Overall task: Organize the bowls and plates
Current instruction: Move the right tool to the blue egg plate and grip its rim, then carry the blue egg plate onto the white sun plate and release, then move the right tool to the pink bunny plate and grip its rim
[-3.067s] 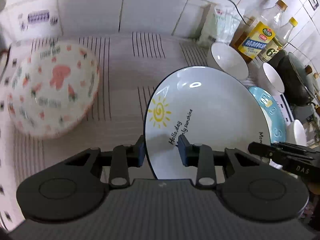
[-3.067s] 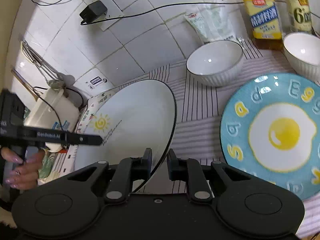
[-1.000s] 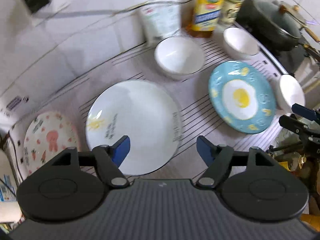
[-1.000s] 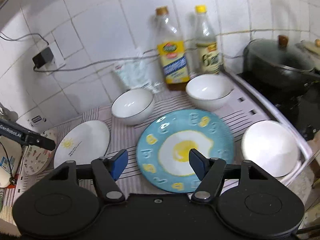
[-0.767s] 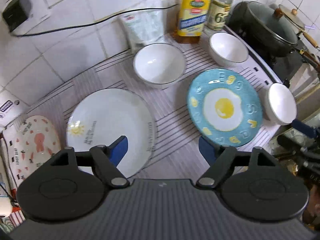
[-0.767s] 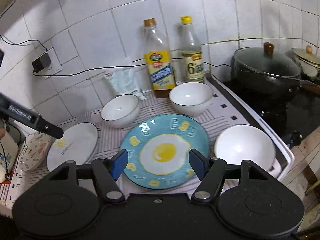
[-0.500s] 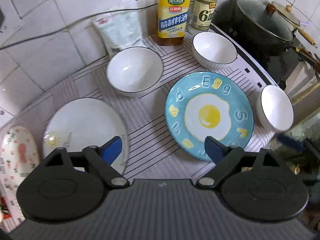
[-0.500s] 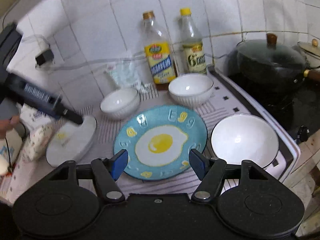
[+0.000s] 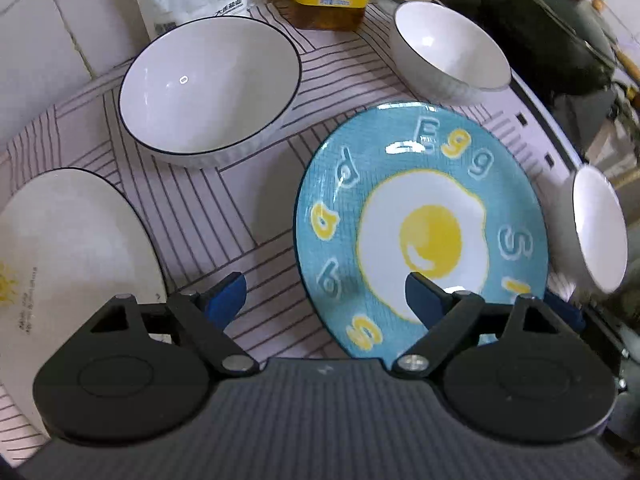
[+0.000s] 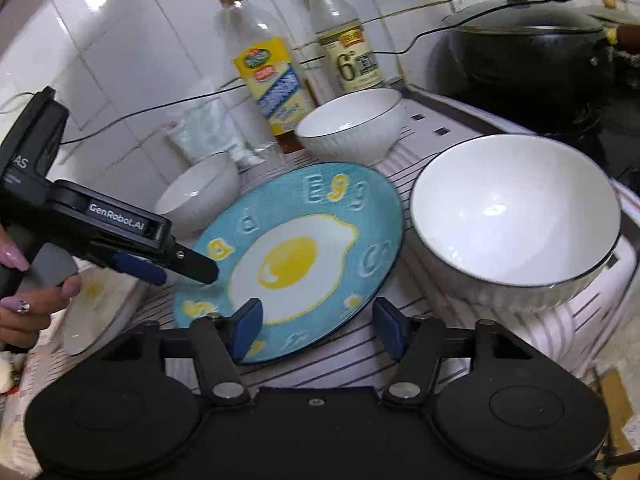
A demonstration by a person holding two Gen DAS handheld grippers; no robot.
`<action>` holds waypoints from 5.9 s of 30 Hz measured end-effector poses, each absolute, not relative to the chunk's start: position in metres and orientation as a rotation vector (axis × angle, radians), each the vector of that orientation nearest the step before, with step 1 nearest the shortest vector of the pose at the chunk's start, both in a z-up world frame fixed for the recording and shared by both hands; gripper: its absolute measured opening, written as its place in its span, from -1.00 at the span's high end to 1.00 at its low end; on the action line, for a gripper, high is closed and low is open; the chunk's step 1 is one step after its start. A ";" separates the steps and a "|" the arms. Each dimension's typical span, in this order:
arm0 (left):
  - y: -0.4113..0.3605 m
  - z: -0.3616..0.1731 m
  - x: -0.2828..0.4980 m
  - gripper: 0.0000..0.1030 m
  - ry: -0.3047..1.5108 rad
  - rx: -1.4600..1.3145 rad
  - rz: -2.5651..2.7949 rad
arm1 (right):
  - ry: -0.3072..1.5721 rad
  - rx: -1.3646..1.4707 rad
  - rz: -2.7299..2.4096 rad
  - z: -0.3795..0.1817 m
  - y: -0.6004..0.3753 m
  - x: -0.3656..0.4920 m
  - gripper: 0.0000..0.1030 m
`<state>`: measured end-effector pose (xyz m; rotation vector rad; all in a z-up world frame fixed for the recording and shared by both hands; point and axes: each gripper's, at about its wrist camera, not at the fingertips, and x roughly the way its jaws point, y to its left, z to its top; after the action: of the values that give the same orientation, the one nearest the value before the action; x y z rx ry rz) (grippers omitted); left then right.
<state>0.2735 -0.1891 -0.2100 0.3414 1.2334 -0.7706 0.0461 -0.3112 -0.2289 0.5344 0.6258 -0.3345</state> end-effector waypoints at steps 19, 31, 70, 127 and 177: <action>-0.203 -0.226 0.293 0.35 1.241 0.322 -0.785 | 0.633 0.745 -0.468 -0.241 -0.333 0.060 0.65; -0.194 -0.214 0.293 0.37 1.267 0.387 -0.805 | 0.748 0.631 -0.311 -0.221 -0.328 0.063 0.58; 0.044 -0.140 0.278 0.38 1.221 -0.072 -0.256 | 0.904 0.248 0.417 -0.141 -0.224 0.194 0.55; 0.055 -0.184 0.314 0.37 1.342 -0.066 -0.173 | 0.954 -0.148 0.179 -0.184 -0.155 0.243 0.15; 0.271 -0.157 0.350 -0.41 0.961 0.087 -0.405 | 0.700 0.368 0.077 -0.179 0.048 0.232 -0.49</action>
<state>0.3499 0.2710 -0.1567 0.0866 0.9612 -0.4054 0.2319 0.0479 -0.1791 0.3681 0.7005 0.0773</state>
